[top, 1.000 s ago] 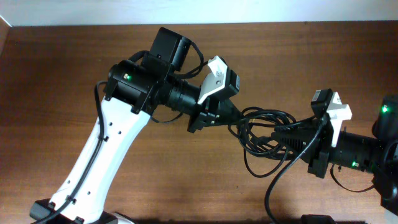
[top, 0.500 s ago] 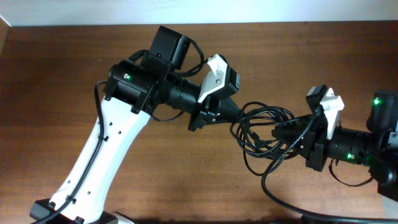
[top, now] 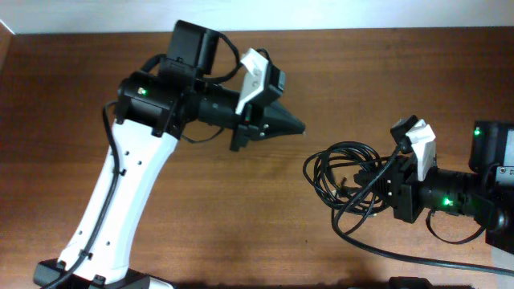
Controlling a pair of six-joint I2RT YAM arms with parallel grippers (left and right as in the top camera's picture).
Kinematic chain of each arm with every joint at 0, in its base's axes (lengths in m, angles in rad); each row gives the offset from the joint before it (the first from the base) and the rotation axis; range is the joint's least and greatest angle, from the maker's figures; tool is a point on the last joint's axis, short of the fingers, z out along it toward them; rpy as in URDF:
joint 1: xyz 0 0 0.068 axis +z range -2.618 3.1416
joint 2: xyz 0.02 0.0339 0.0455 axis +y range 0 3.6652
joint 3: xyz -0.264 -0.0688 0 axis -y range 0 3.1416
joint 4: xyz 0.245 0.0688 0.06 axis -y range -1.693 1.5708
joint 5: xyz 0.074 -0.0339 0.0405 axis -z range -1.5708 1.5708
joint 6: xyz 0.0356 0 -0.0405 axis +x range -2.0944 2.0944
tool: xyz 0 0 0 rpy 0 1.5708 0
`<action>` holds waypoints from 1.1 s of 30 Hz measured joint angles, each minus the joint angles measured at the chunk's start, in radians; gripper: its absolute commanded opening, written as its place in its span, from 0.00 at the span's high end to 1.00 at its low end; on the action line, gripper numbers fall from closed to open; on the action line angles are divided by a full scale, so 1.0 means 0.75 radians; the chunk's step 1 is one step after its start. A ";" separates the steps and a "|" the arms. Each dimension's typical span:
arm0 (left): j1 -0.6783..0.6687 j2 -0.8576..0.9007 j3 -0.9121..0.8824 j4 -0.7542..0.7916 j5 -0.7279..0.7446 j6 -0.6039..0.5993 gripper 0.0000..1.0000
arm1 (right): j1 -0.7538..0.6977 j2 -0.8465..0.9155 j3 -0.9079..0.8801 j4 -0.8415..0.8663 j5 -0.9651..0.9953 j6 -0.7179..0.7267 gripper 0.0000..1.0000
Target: Untangle cables
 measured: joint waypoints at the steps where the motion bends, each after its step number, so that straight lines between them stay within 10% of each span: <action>1: 0.014 0.000 0.000 0.000 0.005 0.000 1.00 | 0.000 0.000 0.000 -0.001 0.003 0.000 0.96; 6: 0.039 0.000 0.000 -0.006 0.001 0.000 1.00 | 0.000 0.000 0.000 -0.001 0.005 0.000 0.96; 21: 0.018 0.000 0.001 -0.275 -0.193 -0.020 0.43 | 0.000 0.000 0.000 0.092 -0.135 0.000 0.96; 33: -0.218 0.000 0.001 -0.248 -0.339 -0.020 0.47 | 0.000 0.000 0.000 0.121 -0.193 0.001 0.96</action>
